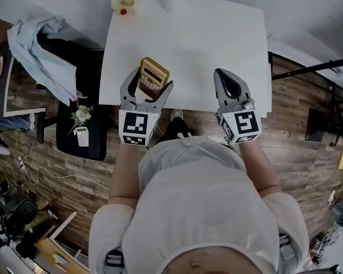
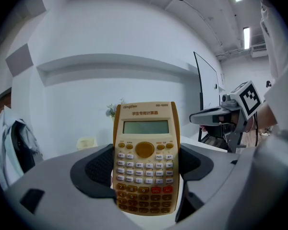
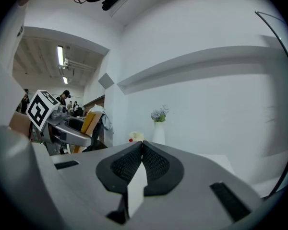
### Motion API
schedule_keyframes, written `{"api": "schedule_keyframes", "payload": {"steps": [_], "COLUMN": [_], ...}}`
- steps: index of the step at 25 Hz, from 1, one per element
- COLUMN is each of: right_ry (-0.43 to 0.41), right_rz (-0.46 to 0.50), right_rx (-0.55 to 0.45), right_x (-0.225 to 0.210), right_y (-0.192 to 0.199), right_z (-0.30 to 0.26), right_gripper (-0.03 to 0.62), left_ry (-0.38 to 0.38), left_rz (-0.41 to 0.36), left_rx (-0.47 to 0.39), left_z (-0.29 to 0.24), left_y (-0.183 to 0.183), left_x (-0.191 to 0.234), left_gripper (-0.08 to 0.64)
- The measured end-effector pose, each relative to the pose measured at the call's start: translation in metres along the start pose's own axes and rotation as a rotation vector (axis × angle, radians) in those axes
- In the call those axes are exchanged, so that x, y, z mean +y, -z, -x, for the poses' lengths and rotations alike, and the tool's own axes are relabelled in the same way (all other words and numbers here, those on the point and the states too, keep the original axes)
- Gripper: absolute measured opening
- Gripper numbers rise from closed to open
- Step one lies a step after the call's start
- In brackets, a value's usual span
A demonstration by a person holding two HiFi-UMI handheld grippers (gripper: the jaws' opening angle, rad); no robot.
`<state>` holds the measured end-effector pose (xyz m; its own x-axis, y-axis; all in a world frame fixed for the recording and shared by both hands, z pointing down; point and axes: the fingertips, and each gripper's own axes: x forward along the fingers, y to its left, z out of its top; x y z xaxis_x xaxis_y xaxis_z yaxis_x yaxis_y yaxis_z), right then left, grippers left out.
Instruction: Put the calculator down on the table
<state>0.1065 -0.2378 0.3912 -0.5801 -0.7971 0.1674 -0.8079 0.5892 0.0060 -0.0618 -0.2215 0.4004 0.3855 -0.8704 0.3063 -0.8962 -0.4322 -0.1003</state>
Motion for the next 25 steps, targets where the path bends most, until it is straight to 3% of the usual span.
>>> {"api": "schedule_keyframes", "payload": {"steps": [7,13,25], "right_ry": [0.042,0.104,0.142], "right_rz": [-0.046,-0.075,-0.137], "right_rx": [0.077,0.117,0.231], "right_x": [-0.016,-0.026,-0.037], "right_y": [0.030,0.061,0.103], "right_z": [-0.060,-0.100,-0.145], "right_gripper": [0.006,0.006,0.006], "left_ry": [0.093,0.148,0.241], "left_rz": [0.009,0.031,0.010], "left_rx": [0.117,0.254,0.480], "left_z": [-0.069,-0.112,-0.173], "left_y": [0.038,0.098,0.171], "left_x": [0.033,0.052,0.062], "left_gripper": [0.405,0.405,0.405]}}
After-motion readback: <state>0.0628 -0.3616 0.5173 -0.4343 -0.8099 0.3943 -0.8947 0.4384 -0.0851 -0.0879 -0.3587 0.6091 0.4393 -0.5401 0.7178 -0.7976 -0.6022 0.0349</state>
